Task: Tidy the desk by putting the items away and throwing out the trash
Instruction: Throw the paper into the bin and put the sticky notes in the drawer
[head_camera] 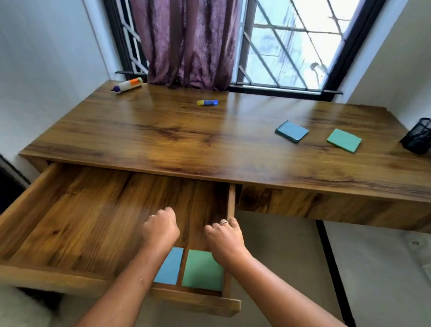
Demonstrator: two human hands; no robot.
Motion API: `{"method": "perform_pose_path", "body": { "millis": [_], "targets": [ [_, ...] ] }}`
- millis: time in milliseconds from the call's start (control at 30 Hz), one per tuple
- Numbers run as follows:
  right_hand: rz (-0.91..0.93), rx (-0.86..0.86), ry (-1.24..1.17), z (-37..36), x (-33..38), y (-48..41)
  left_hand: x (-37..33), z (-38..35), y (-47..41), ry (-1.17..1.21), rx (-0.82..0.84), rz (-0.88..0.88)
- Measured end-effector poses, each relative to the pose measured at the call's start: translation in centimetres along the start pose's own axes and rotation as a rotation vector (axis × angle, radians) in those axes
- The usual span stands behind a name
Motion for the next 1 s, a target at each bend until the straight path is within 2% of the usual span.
{"method": "perform_pose_path", "body": {
  "millis": [100, 200, 367, 500, 633, 733, 900, 1000],
  "targets": [
    [-0.072, -0.053, -0.296, 1.7, -4.3, 0.5, -6.3, 2.9, -0.9, 0.183, -0.046, -0.100],
    [-0.154, -0.081, -0.707, 3.0, -11.3, 1.2, -13.4, 4.4, -2.1, 0.370, -0.048, -0.185],
    [-0.415, -0.176, -1.055, 3.7, -26.8, 3.1, -25.9, 4.1, -3.6, 0.723, 0.026, -0.283],
    [-0.555, -0.239, -1.124, 2.9, -38.0, 4.3, -33.2, 1.3, -5.3, 0.983, 0.137, -0.217],
    [-0.697, -0.240, -1.195, 1.7, -46.0, 4.9, -37.1, 0.0, -7.0, 1.070, 0.182, -0.137],
    [-0.738, -0.221, -1.225, 1.0, -49.9, 3.9, -38.6, 0.5, -8.5, 1.133, 0.144, -0.098],
    [-0.804, -0.232, -1.210, -0.6, -54.3, 0.5, -40.9, 1.2, -13.2, 1.124, 0.040, -0.061],
    [-0.846, -0.165, -1.142, -2.2, -56.2, -1.6, -43.0, 0.7, -16.5, 0.937, -0.007, -0.056]
  ]
}}
Point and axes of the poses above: each hand's wrist, its own y-axis away from the middle knuckle, its own z-axis out of the back of the hand, x = y × z, the point moved 8 cm from there along -y, towards the middle knuckle, and after that the axes turned 9 degrees about y, right-handed, at the moved point
